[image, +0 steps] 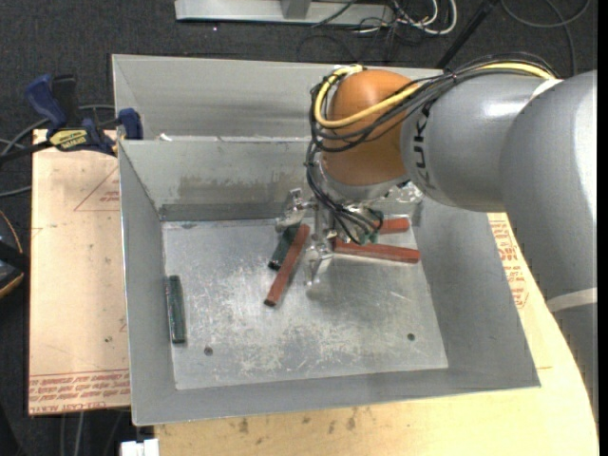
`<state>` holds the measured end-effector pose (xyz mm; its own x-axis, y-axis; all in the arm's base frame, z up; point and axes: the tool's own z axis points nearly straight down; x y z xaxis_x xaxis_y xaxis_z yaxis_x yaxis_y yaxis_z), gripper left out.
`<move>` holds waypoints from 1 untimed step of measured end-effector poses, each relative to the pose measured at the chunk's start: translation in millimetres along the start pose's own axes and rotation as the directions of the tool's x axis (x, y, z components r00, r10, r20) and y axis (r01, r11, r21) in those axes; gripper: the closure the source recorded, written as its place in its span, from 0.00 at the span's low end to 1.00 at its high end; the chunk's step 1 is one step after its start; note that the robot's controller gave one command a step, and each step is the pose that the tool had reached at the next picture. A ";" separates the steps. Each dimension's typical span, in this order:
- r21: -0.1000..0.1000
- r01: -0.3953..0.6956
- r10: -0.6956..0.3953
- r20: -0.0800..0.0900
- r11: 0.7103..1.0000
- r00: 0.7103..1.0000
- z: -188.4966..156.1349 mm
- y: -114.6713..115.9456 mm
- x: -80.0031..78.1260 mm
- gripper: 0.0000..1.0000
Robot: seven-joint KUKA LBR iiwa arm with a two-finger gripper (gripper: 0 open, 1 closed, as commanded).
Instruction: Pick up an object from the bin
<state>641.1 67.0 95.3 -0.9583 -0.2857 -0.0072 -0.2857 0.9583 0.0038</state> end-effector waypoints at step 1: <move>0.007 0.240 -0.240 0.007 0.971 0.971 15.4 1.1 2.3 1.00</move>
Offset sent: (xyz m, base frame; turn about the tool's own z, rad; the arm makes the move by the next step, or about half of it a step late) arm 0.0000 0.0000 0.0000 0.0000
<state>638.7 67.5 79.9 -0.8618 -0.5070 -0.0152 -0.5070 0.8619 -0.0054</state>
